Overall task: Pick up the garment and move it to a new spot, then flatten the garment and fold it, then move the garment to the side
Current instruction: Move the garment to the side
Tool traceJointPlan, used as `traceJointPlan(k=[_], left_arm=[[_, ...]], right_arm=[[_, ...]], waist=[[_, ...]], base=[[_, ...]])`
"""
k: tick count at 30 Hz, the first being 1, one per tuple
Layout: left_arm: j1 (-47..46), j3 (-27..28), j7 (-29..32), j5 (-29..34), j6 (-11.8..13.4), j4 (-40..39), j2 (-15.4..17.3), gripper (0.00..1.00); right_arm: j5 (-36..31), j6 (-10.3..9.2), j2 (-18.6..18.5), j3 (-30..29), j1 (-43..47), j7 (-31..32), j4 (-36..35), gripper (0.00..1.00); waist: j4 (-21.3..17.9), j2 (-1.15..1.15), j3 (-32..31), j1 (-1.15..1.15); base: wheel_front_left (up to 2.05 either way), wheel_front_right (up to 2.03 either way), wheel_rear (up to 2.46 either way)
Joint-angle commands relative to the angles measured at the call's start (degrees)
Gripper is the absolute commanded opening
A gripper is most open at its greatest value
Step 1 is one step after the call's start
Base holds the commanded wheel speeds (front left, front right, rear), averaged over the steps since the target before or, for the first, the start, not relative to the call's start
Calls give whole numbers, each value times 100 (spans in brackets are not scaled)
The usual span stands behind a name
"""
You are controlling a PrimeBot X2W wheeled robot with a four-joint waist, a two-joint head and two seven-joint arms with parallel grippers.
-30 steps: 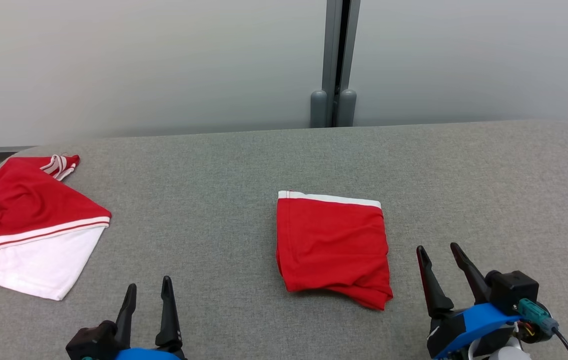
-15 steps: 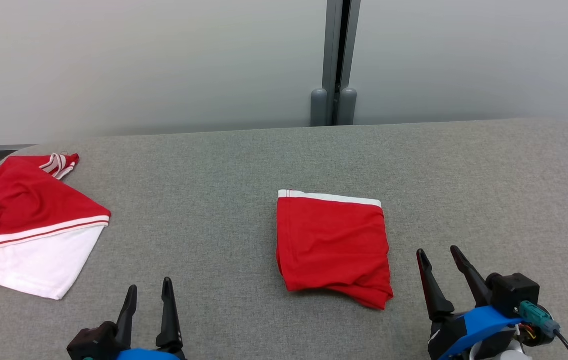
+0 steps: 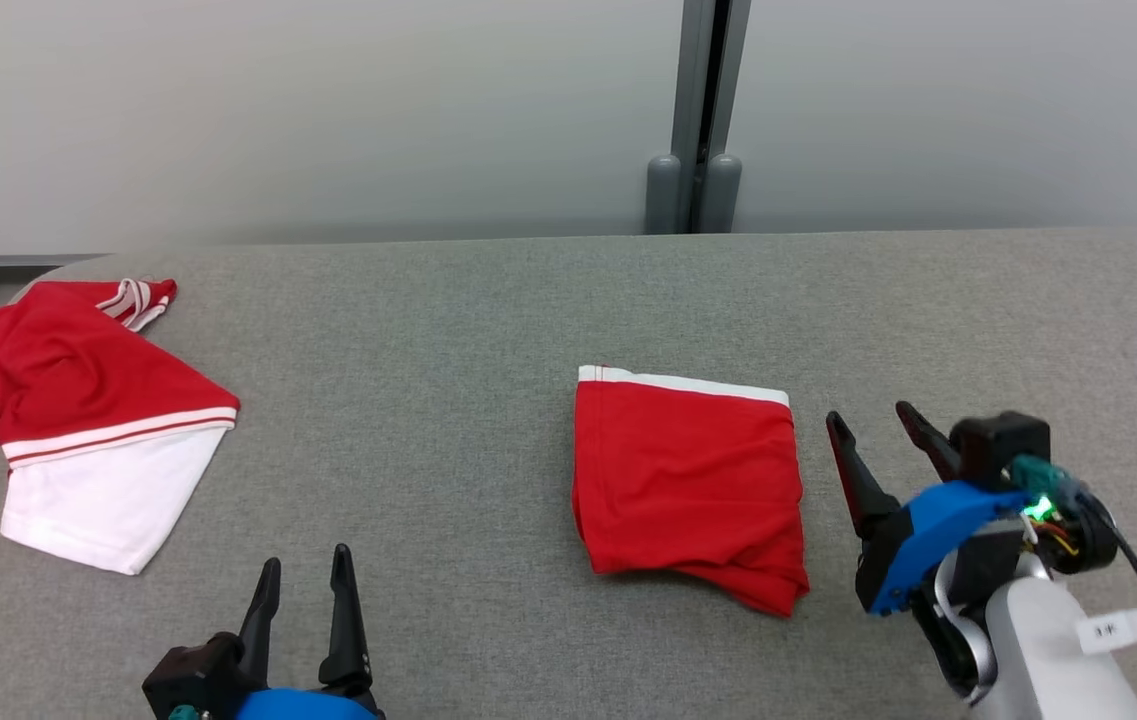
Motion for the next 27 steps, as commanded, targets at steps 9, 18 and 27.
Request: traceJointPlan(k=[9,18,27], left_arm=[[-192,-78,-27,111,-42,-63,-76,100],[-220,-71,-27,154,-41,-106,-110,100],[-233,-35,-27,214,-83,-134,-149,100]], right_arm=[[203,1,-73,-137,-810,1969,702,100],[267,1,-275,-409,-901,2610,1386,100],[845,1,-221,-427,-988,2552,1807,18]], waist=[[476,0,205,0],[935,0,458,0],[1017,0,623,0]], base=[[0,0,0],[0,0,0],[0,0,0]])
